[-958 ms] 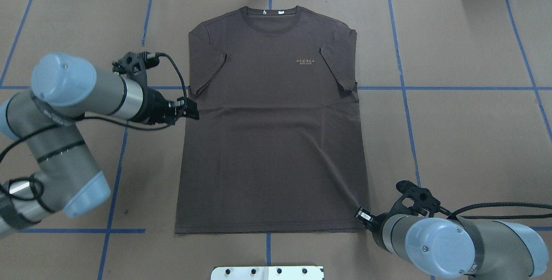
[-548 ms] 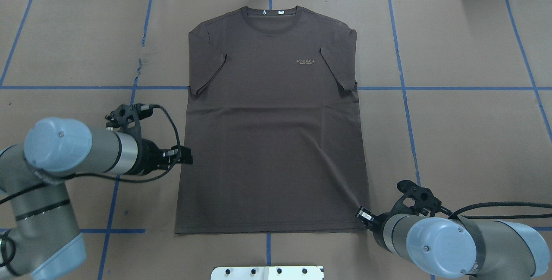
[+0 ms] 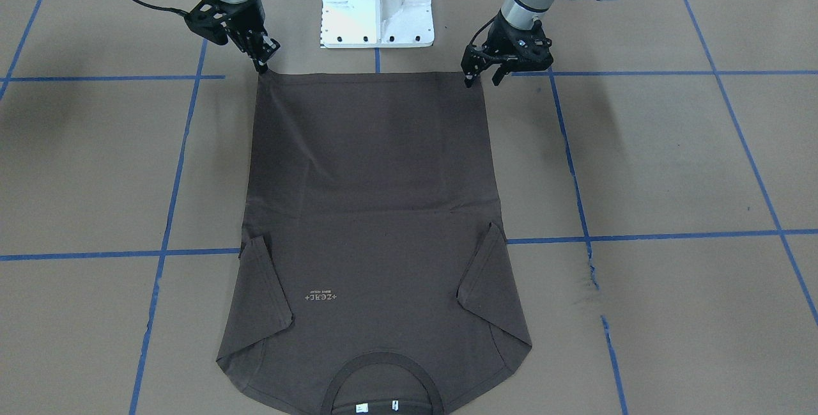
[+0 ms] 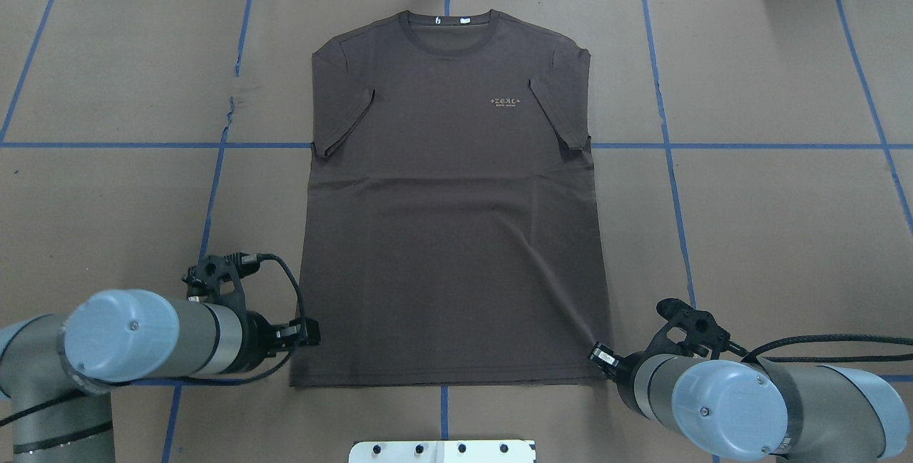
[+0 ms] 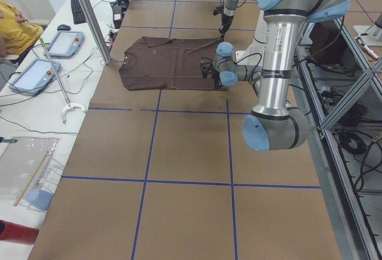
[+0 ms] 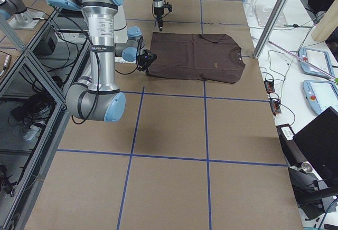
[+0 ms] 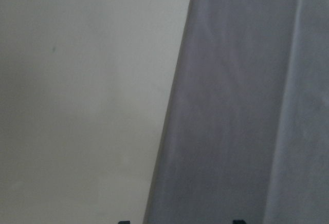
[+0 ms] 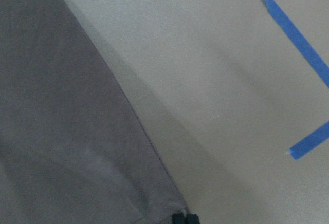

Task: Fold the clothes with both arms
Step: 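Slide the left gripper along the shirt side down to the other hem corner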

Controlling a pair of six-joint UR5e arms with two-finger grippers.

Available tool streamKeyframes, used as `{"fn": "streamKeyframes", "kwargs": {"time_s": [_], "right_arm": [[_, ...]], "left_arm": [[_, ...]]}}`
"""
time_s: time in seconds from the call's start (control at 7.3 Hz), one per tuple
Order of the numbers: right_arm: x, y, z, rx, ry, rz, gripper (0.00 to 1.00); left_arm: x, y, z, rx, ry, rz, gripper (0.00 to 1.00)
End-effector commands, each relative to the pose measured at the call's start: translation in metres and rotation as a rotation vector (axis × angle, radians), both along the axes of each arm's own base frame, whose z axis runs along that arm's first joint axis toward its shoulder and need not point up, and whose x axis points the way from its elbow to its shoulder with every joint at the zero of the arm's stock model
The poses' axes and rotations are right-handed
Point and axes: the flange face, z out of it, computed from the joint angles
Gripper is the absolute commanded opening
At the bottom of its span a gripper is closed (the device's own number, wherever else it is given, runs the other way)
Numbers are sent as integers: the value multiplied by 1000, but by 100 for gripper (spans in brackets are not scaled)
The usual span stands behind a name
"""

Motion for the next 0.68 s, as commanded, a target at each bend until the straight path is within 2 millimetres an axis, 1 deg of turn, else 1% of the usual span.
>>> {"fn": "streamKeyframes", "kwargs": {"time_s": [0.0, 0.27, 0.55], "right_arm": [[0, 0, 1, -1, 2, -1, 0], [0, 0, 2, -1, 3, -1, 0], [-1, 0, 2, -1, 5, -1, 0]], "left_arm": [[16, 24, -3, -20, -18, 3, 72], [19, 28, -1, -19, -24, 8, 71], [19, 29, 5, -20, -36, 9, 69]]}}
